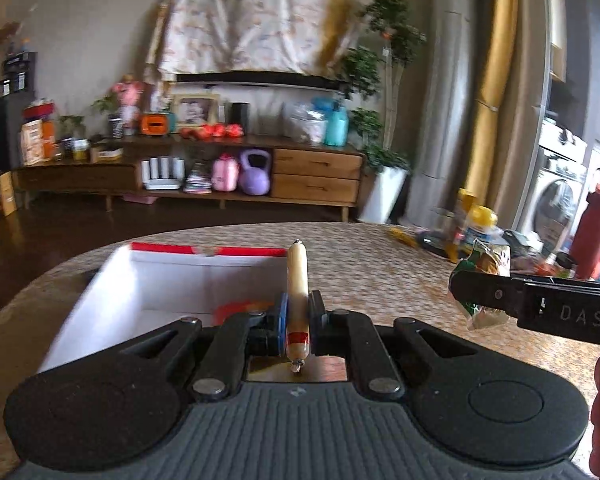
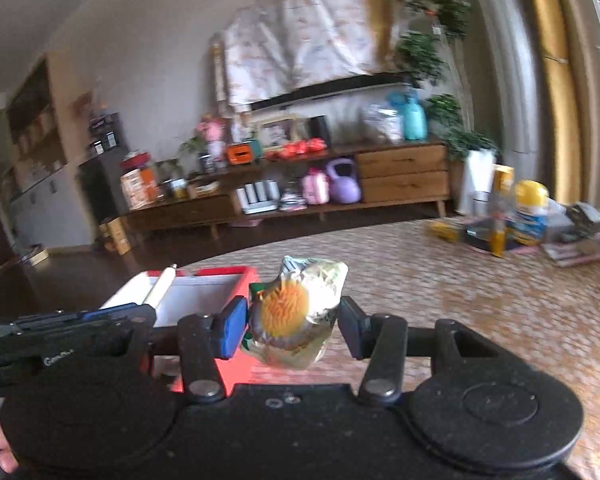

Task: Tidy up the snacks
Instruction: 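Carry the stick snack and wrapped snack with both tools over the box, then open both tools to drop the snacks into the box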

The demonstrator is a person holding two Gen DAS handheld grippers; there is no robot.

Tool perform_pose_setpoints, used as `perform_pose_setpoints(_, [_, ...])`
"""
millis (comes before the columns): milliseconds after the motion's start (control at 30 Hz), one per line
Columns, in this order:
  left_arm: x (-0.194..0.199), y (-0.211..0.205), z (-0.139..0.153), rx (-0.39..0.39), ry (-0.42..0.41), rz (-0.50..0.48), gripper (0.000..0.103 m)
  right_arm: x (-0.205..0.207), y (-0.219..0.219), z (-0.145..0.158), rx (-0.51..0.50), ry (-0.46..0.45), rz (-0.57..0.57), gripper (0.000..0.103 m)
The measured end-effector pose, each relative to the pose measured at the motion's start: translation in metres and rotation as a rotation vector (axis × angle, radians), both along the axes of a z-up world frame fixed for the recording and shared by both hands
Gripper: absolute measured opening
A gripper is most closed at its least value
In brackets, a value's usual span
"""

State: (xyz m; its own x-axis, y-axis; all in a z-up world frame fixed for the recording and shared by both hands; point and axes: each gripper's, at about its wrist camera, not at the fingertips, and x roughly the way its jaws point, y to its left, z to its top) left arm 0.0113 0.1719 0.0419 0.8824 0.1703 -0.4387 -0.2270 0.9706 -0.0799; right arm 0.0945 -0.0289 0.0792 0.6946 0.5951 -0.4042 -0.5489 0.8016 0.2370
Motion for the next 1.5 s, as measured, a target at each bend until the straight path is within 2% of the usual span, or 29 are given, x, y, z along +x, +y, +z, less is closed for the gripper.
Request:
perform_pose_setpoints(300, [-0.018,0.051,-0.009,0.0,0.037,0.094,0.01,-0.008,0.073,0.008,-0.027,-0.01,0.129,0.048])
perform_pose_setpoints(700, [-0.004,0.104,-0.036,-0.036,0.128,0.131,0.01,0.006,0.153,-0.014,-0.136,0.055,0.257,0.048])
perform_pose_setpoints(933, [-0.001,0.111,-0.04,-0.055,0.144,0.127,0.01,0.006,0.166,-0.026,-0.18,0.072,0.267,0.049])
perform_pose_setpoints(1267, [0.002,0.109,-0.04,-0.044,0.166,0.132,0.011,0.01,0.168,-0.031,-0.221,0.084,0.261,0.053])
perform_pose_setpoints(1300, [0.002,0.109,-0.04,-0.043,0.168,0.133,0.013,0.009,0.167,-0.031,-0.215,0.082,0.265,0.053])
perform_pose_setpoints(1333, [0.002,0.109,-0.04,-0.039,0.173,0.14,0.022,0.008,0.166,-0.029,-0.212,0.078,0.27,0.053])
perform_pose_setpoints(1367, [0.002,0.107,-0.039,-0.033,0.179,0.151,0.038,0.007,0.165,-0.028,-0.213,0.072,0.273,0.057])
perform_pose_setpoints(1400, [0.002,0.108,-0.039,-0.028,0.179,0.166,0.044,0.005,0.165,-0.027,-0.214,0.065,0.274,0.059])
perform_pose_setpoints(1433, [0.0,0.109,-0.038,-0.024,0.177,0.192,0.06,0.003,0.163,-0.025,-0.211,0.055,0.27,0.06])
perform_pose_setpoints(1467, [-0.002,0.11,-0.037,-0.027,0.17,0.21,0.07,0.002,0.162,-0.023,-0.21,0.045,0.261,0.061])
perform_pose_setpoints(1500, [-0.005,0.111,-0.036,-0.035,0.159,0.218,0.074,0.002,0.16,-0.022,-0.206,0.042,0.259,0.062])
